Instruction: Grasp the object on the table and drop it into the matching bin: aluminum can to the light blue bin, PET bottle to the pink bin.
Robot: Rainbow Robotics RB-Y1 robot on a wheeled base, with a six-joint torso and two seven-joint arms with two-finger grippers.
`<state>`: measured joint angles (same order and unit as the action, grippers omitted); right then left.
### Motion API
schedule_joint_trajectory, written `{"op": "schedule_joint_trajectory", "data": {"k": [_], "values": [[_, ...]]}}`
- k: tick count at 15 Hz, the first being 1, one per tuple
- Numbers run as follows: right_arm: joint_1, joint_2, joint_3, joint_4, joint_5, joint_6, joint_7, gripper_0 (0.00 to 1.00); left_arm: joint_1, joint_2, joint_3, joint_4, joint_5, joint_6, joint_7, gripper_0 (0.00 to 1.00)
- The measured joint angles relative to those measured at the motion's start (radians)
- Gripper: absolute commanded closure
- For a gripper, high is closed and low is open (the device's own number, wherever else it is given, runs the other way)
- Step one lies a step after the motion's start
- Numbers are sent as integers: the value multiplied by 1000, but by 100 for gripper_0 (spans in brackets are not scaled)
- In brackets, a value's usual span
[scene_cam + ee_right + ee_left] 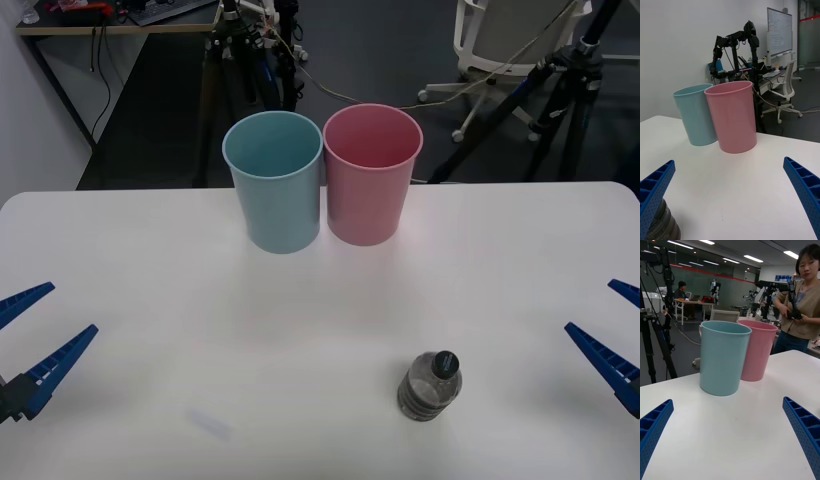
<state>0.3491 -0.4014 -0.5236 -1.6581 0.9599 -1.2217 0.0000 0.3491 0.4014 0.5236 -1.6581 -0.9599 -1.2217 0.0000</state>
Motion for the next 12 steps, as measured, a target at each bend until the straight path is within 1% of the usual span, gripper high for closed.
{"op": "schedule_joint_trajectory", "data": {"k": [3,6,8,9,12], "values": [[-10,17,9,3,-4,2,0,0,0,0,0,0,0,0,0,0],[3,5,28,-6,-19,5,6,0,0,0,0,0,0,0,0,0],[27,-15,48,-12,-43,5,23,0,0,0,0,0,0,0,0,0],[39,-26,59,-13,-57,6,45,0,0,0,0,0,0,0,0,0],[76,-49,85,-19,-93,5,183,0,0,0,0,0,0,0,0,0]]}}
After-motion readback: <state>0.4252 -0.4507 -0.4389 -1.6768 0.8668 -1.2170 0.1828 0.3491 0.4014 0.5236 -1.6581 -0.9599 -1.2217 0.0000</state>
